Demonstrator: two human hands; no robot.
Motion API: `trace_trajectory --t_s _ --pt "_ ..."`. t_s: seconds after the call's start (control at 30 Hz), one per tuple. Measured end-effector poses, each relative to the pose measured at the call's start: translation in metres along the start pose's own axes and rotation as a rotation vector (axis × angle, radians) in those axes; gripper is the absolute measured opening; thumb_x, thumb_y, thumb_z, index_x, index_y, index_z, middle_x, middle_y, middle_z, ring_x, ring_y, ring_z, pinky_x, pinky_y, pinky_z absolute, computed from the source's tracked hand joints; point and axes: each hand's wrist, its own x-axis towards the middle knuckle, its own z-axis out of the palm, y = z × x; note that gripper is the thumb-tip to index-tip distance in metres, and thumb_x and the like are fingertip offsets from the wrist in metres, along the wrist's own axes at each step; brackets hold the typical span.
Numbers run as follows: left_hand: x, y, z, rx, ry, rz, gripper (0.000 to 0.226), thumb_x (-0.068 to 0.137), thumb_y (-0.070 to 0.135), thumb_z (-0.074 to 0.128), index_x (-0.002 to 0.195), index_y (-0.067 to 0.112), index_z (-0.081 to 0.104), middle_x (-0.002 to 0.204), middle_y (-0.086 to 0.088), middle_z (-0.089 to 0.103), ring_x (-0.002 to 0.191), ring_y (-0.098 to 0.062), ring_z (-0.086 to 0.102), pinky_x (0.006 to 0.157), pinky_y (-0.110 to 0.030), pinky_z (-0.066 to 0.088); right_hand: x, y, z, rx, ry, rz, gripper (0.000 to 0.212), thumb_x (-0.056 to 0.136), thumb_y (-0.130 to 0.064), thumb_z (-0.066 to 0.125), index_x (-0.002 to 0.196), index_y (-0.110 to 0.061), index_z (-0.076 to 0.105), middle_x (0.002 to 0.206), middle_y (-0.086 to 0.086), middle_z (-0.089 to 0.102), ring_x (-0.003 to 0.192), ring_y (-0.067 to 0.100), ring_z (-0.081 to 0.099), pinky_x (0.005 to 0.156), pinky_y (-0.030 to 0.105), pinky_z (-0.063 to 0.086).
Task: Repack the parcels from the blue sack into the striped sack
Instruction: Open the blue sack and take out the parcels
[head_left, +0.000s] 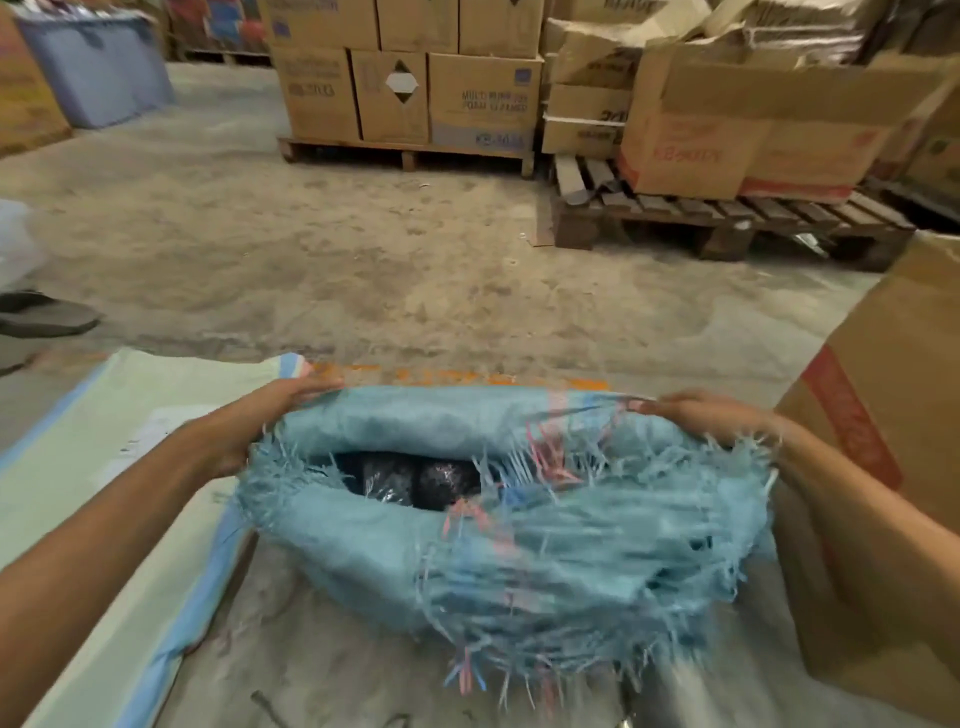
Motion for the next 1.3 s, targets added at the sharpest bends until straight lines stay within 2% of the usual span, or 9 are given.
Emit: trace_trajectory --t_s 0.1,0.2,0.37,0.47,0.63,0.8,0.93,1.03,1.3 --pt "-0.021 -0.001 0.023 0.688 0.617 0.691 0.043 0.074 0.037 0.069 0.111 0.019 0.058 0.104 -0.003 0.065 0.094 -0.022 0.058 0.085 -0.038 0.045 -0.043 -0.023 0.006 -0.342 0.566 -0.444 0.036 0.088 -0.035 0.072 0.119 -0.022 0.061 0.107 0.003 0.062 0.095 0.018 0.059 0.086 0.038 0.051" --pt "-0.064 -0.017 0.076 0.875 0.352 1.095 0.019 0.083 0.027 0.062 0.102 0.023 0.059 0.087 0.007 0.063 0.084 -0.014 0.059 0.076 -0.033 0.048 -0.095 -0.045 0.032 -0.209 0.543 -0.781 0.018 0.085 -0.012 0.074 0.099 -0.019 0.064 0.075 -0.006 0.064 0.067 0.009 0.061 0.066 0.025 0.051" --pt "-0.073 -0.050 0.114 1.462 0.081 0.612 0.047 0.084 0.048 0.065 0.120 0.023 0.047 0.111 -0.001 0.061 0.105 -0.025 0.058 0.075 -0.035 0.044 -0.137 -0.060 0.075 -0.874 0.227 -0.505 0.018 0.084 -0.034 0.064 0.096 -0.024 0.056 0.090 0.003 0.067 0.087 0.029 0.064 0.064 0.034 0.042" --pt "-0.093 -0.053 0.104 1.456 -0.049 0.622 0.038 0.072 0.049 0.071 0.097 0.026 0.055 0.086 0.007 0.062 0.088 -0.019 0.061 0.065 -0.033 0.044 -0.172 -0.056 0.077 -1.107 0.138 -0.450 0.036 0.081 -0.041 0.064 0.110 -0.023 0.053 0.101 0.006 0.065 0.096 0.032 0.064 0.064 0.034 0.035" --pt "-0.123 -0.083 0.113 1.556 -0.352 0.379 0.041 0.073 0.050 0.077 0.097 0.019 0.065 0.087 0.007 0.055 0.088 -0.020 0.055 0.059 -0.026 0.034 -0.212 -0.013 0.103 -1.115 -0.040 -0.420 0.046 0.075 -0.056 0.067 0.102 -0.019 0.060 0.099 0.009 0.068 0.093 0.033 0.067 0.063 0.033 0.037" --pt "-0.130 -0.107 0.129 1.554 -0.277 0.372 0.048 0.079 0.055 0.070 0.103 0.014 0.062 0.103 -0.004 0.063 0.089 -0.021 0.058 0.068 -0.030 0.040 -0.225 0.009 0.120 -1.123 -0.184 -0.340 0.051 0.079 -0.058 0.061 0.104 -0.014 0.065 0.104 0.009 0.065 0.098 0.029 0.064 0.072 0.035 0.045" --pt "-0.131 -0.092 0.127 1.187 -0.038 0.478 0.039 0.084 0.050 0.063 0.087 0.011 0.061 0.073 0.002 0.057 0.062 -0.014 0.049 0.057 -0.028 0.040 -0.230 -0.013 0.101 -0.862 0.041 -0.394 0.063 0.079 -0.073 0.047 0.107 -0.020 0.066 0.107 0.001 0.060 0.104 0.023 0.059 0.081 0.037 0.051" --pt "-0.123 -0.080 0.130 1.039 0.183 0.578 0.034 0.086 0.048 0.062 0.100 0.018 0.053 0.087 0.003 0.056 0.077 -0.014 0.054 0.066 -0.030 0.046 -0.218 -0.034 0.092 -0.709 0.440 -0.523 0.053 0.085 -0.063 0.042 0.105 -0.021 0.067 0.099 -0.001 0.060 0.100 0.022 0.058 0.077 0.038 0.052" --pt "-0.069 -0.094 0.160 0.959 0.043 0.267 0.095 0.072 0.061 0.068 0.147 0.021 0.026 0.140 -0.007 0.036 0.130 -0.026 0.038 0.102 -0.042 0.044 -0.133 -0.029 0.117 -0.495 0.321 -0.210 0.059 0.082 -0.054 0.061 0.127 -0.016 0.056 0.125 0.008 0.056 0.116 0.025 0.050 0.096 0.037 0.047"
